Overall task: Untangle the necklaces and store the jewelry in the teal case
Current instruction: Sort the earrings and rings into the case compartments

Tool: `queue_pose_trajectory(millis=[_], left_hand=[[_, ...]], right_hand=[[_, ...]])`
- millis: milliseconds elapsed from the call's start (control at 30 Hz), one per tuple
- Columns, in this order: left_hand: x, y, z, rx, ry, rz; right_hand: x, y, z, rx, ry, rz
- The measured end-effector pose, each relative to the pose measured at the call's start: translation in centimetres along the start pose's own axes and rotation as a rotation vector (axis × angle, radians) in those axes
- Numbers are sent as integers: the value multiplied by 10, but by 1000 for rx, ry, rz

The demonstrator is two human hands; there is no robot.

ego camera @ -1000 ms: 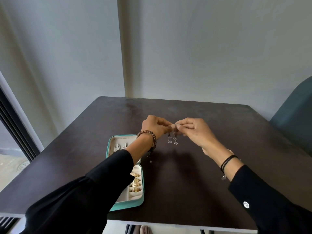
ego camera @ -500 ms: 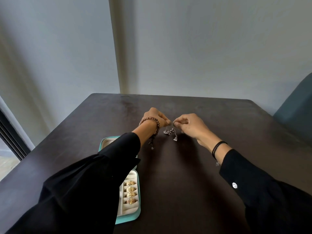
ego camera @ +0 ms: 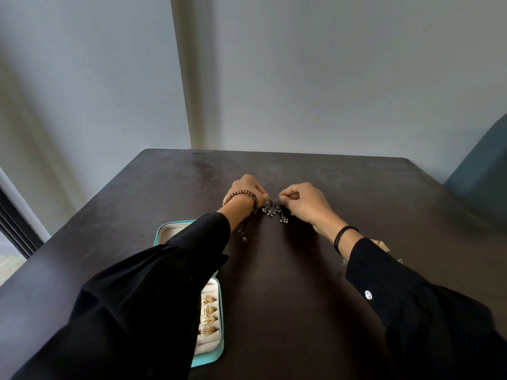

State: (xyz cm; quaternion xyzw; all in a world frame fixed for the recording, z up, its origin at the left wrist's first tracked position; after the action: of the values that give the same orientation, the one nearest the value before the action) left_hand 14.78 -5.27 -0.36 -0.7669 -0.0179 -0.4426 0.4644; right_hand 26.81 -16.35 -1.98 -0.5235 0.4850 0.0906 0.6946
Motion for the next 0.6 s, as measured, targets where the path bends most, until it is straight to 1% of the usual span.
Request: queue_pose_trajectory(millis=[133, 300, 500, 600], left_hand=[[7, -3, -12, 32, 37, 15], [27, 0, -37, 25, 109, 26], [51, 25, -76, -39, 194, -23], [64, 44, -97, -85, 243, -41]], right_hand=[[-1, -7, -11, 8, -15, 24], [-13, -21, -37, 27, -55, 33], [-9, -54, -84, 61, -62, 29], [4, -77, -110, 108, -46, 4]])
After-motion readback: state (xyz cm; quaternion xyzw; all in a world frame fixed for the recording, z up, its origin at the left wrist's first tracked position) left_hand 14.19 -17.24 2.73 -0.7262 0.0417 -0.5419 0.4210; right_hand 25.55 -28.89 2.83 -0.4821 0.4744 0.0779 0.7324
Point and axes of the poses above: each hand's wrist, its own z-axis towards the middle knuckle, its own y-axis out of the palm, x = y × z, the point moved 8 cm from there along z, towards the middle knuckle, and after that the axes turned 10 degrees about -x, right-handed, at the moved point
